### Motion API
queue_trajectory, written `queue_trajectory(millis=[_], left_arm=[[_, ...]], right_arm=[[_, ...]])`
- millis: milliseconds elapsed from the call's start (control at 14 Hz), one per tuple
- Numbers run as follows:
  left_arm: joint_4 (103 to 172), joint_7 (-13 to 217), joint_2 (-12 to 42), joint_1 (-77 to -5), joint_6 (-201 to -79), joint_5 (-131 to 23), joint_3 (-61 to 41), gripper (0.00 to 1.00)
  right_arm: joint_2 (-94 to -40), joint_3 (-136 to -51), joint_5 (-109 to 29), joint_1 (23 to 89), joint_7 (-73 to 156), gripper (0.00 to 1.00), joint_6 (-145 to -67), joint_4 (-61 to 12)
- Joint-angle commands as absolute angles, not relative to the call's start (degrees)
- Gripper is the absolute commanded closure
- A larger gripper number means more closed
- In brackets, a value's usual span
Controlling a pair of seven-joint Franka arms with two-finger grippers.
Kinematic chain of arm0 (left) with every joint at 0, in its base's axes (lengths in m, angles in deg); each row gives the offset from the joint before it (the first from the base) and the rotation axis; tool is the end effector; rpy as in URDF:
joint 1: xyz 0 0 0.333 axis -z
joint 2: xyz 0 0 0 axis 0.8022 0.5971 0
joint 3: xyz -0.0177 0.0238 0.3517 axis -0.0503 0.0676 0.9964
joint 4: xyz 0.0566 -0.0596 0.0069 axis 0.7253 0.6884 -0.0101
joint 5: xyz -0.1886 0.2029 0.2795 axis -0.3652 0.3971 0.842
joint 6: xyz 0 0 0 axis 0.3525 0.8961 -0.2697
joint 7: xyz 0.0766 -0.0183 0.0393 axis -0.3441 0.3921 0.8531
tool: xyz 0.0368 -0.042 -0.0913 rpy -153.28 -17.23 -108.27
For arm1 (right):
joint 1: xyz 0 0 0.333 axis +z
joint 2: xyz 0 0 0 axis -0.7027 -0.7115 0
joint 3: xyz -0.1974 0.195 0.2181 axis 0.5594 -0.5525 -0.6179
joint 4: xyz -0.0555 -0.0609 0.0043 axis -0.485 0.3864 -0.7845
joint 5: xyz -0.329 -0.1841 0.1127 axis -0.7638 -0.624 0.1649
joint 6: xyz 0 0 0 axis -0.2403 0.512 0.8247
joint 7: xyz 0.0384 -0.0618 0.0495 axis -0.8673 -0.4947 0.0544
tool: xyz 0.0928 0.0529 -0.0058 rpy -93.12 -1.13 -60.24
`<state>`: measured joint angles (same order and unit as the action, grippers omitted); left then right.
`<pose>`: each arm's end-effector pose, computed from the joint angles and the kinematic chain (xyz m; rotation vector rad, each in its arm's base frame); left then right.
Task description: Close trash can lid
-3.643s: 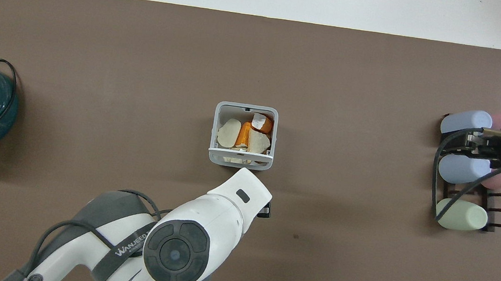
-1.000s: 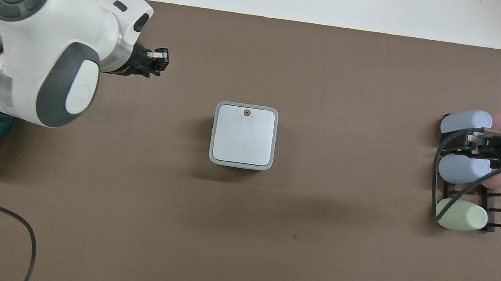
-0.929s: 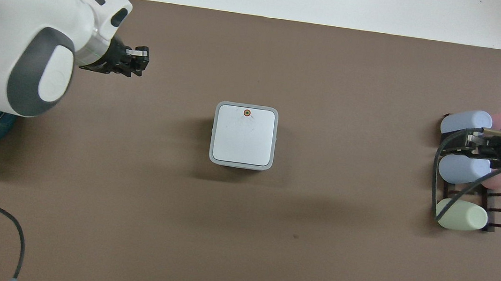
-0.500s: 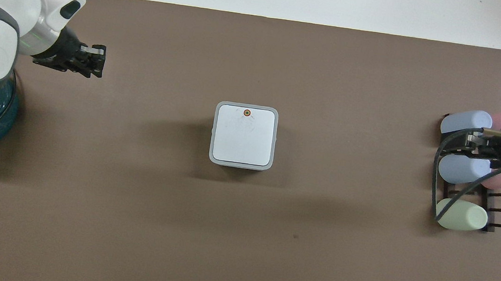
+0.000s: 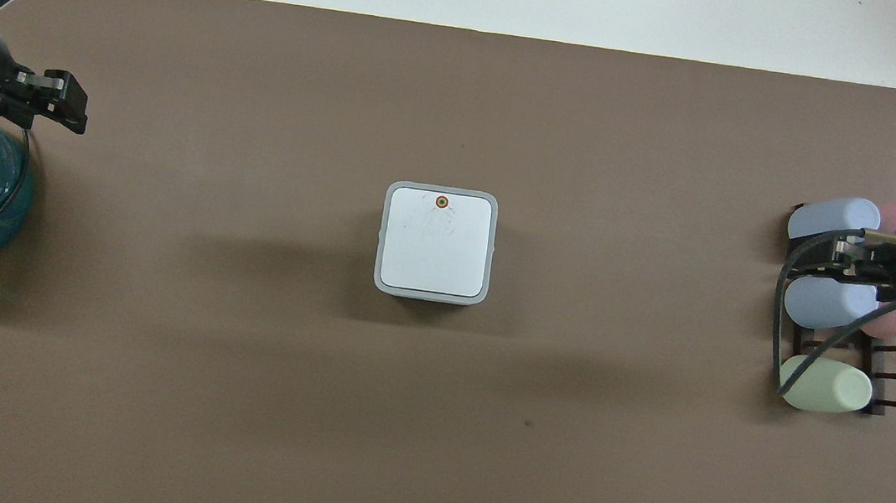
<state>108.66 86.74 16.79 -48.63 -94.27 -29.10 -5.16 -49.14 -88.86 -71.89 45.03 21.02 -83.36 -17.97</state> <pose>0.6294 -0.0355 0.6181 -3.1376 0.0777 -0.0033 0.5437 0.0270 0.6337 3.1073 -0.2456 0.0089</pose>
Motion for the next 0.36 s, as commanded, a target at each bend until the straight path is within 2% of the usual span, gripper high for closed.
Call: queue_trajectory(millis=[0, 286], left_arm=[[110.2, 86.2, 14.9, -48.0, -97.5, -28.1, -5.7, 0.00], [110.6, 86.1, 14.6, -46.9, -97.9, -28.1, -6.3, 0.00]], right_arm=[[-48.8, -89.3, -71.7, 44.3, 22.2, 0.00, -84.2, -18.6], [-48.8, -89.3, -71.8, 44.3, 22.2, 0.00, -84.2, -18.6]])
